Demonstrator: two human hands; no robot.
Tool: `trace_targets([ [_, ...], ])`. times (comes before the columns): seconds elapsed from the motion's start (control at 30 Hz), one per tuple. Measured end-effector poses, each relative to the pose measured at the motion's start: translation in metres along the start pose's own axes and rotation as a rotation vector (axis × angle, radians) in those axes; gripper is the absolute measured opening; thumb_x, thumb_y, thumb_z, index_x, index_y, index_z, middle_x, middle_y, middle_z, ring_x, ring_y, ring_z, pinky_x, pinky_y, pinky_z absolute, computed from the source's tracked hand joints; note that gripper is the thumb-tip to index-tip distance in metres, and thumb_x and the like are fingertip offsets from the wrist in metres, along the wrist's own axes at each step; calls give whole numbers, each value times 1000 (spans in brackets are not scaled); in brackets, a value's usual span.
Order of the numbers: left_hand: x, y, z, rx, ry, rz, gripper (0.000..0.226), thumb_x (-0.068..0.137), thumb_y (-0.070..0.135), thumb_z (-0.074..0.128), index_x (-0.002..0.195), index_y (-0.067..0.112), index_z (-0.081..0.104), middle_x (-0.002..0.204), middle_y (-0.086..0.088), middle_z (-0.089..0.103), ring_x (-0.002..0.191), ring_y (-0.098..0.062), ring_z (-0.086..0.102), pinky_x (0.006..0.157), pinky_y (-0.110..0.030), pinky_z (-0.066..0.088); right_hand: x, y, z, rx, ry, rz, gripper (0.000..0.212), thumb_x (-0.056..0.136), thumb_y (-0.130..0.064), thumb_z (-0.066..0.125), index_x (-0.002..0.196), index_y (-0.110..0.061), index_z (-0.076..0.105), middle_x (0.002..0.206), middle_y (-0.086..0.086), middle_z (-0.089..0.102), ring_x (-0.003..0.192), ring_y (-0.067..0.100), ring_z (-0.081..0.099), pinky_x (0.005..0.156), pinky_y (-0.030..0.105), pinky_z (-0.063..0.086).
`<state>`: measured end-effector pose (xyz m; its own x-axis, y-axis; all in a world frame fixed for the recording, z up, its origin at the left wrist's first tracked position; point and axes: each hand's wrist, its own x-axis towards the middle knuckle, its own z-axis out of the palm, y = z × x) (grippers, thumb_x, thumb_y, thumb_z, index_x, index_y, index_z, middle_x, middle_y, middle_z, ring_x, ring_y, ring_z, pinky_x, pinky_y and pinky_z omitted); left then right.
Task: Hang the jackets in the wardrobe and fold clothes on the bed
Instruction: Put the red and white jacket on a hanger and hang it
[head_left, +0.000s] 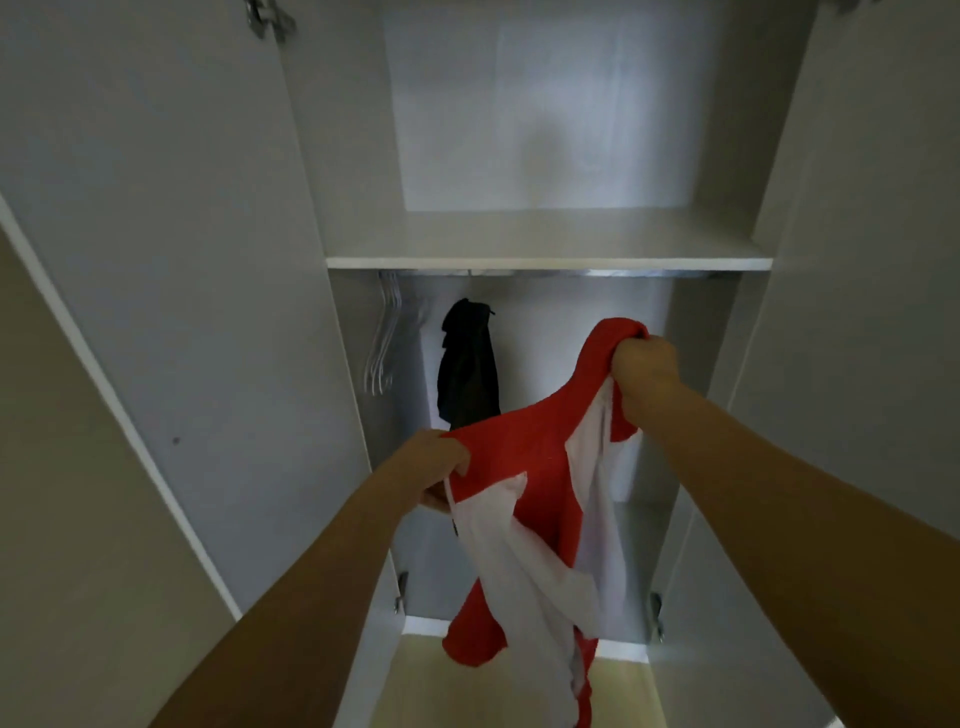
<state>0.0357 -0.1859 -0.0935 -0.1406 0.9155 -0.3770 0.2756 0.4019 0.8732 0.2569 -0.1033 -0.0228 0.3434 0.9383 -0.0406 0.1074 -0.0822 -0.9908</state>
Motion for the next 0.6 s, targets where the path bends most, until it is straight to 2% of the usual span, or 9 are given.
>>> trace_targets([
  [0.03, 17, 3, -3, 5, 11, -11, 24, 79, 0, 54, 101, 5, 61, 80, -12, 69, 71, -25, 68, 61, -36, 59, 17, -2, 9, -38, -6, -33, 16, 94, -13, 47, 101, -4, 59, 104, 20, 65, 82, 28, 58, 77, 37, 49],
  [0.1, 45, 7, -10, 26, -1, -63, 17, 78, 3, 58, 94, 5, 63, 73, -12, 71, 66, -26, 70, 60, -36, 59, 46, -2, 26, -122, -26, -85, 21, 94, -13, 47, 106, -2, 59, 98, 16, 64, 82, 27, 57, 74, 35, 47],
  [0.2, 87, 20, -26, 129, -126, -190, 25, 79, 14, 62, 102, 5, 64, 82, -10, 75, 76, -27, 74, 67, -37, 60, 87, -2, 54, -182, -112, -115, 27, 94, -12, 47, 116, 1, 57, 102, 16, 63, 90, 30, 60, 78, 37, 50],
  [0.3, 139, 35, -53, 254, -133, -232, 22, 83, 21, 57, 98, 7, 64, 85, -4, 76, 79, -23, 73, 74, -35, 58, 125, -1, 85, -209, -186, -75, 23, 94, -8, 45, 111, 1, 57, 88, 12, 59, 78, 25, 57, 74, 36, 49],
  [0.4, 205, 50, -91, 320, 65, -211, 17, 95, 23, 51, 96, 8, 59, 83, -7, 70, 77, -27, 69, 71, -34, 54, 158, 5, 118, -282, -254, -81, 13, 92, -4, 43, 84, -3, 54, 68, 6, 49, 60, 19, 48, 60, 32, 42],
  [0.5, 276, 62, -124, 525, 315, -157, 16, 93, 20, 54, 95, 5, 58, 74, -12, 62, 55, -23, 58, 55, -28, 49, 189, 15, 150, -351, -261, -148, 31, 88, 1, 43, 59, -11, 41, 58, 4, 42, 51, 15, 40, 47, 25, 30],
  [0.53, 299, 64, -133, 644, 385, -117, 18, 91, 20, 56, 100, 4, 59, 81, -13, 64, 59, -24, 60, 54, -28, 51, 200, 18, 160, -385, -251, -175, 33, 87, 1, 43, 57, -12, 39, 56, 3, 41, 50, 15, 40, 46, 25, 28],
  [0.6, 341, 64, -145, 864, 455, -71, 31, 88, 19, 57, 116, 6, 57, 107, -14, 64, 86, -29, 65, 71, -34, 55, 219, 22, 178, -460, -231, -223, 32, 86, -1, 45, 56, -11, 38, 56, 3, 42, 51, 16, 40, 47, 26, 29],
])
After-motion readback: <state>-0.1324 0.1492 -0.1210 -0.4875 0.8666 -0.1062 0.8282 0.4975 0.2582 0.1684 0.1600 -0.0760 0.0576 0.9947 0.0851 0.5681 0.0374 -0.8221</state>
